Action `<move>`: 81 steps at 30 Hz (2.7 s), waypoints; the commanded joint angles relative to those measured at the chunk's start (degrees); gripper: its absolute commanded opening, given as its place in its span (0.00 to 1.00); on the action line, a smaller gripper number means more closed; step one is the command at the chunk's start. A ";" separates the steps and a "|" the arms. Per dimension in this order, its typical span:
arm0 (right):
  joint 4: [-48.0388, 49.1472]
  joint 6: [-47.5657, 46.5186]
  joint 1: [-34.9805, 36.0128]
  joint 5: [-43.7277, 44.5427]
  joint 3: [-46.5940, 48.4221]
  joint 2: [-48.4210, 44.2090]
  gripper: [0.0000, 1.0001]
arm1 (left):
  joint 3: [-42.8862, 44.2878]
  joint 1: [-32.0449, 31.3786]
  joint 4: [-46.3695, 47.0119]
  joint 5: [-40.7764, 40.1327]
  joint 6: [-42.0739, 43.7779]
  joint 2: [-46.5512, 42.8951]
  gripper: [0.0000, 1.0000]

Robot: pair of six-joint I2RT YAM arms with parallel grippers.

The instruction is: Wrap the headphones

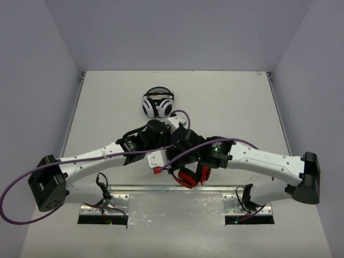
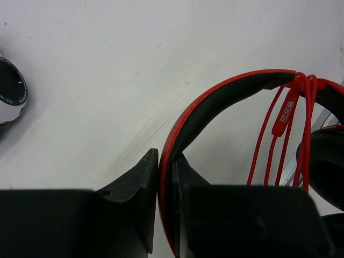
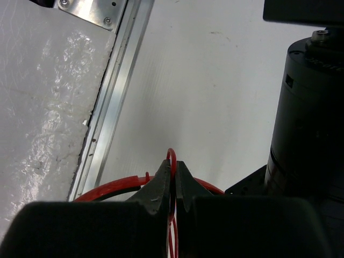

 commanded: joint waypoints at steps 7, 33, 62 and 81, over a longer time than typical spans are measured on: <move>3.20 2.41 -1.61 0.16 0.35 -2.20 0.01 | 0.32 -0.92 4.90 0.86 -0.27 -3.02 0.01; 0.65 5.57 -12.07 -0.81 -3.16 -6.25 0.01 | -1.26 -0.92 6.74 -6.33 -2.12 -9.43 0.00; 3.81 11.55 -20.77 -4.04 0.35 -1.77 0.09 | -2.93 -1.18 8.95 -16.28 -1.15 -9.26 0.00; 3.81 17.26 -22.61 -10.56 3.43 2.89 0.34 | 2.35 -1.18 1.20 -16.80 -3.61 -3.46 0.00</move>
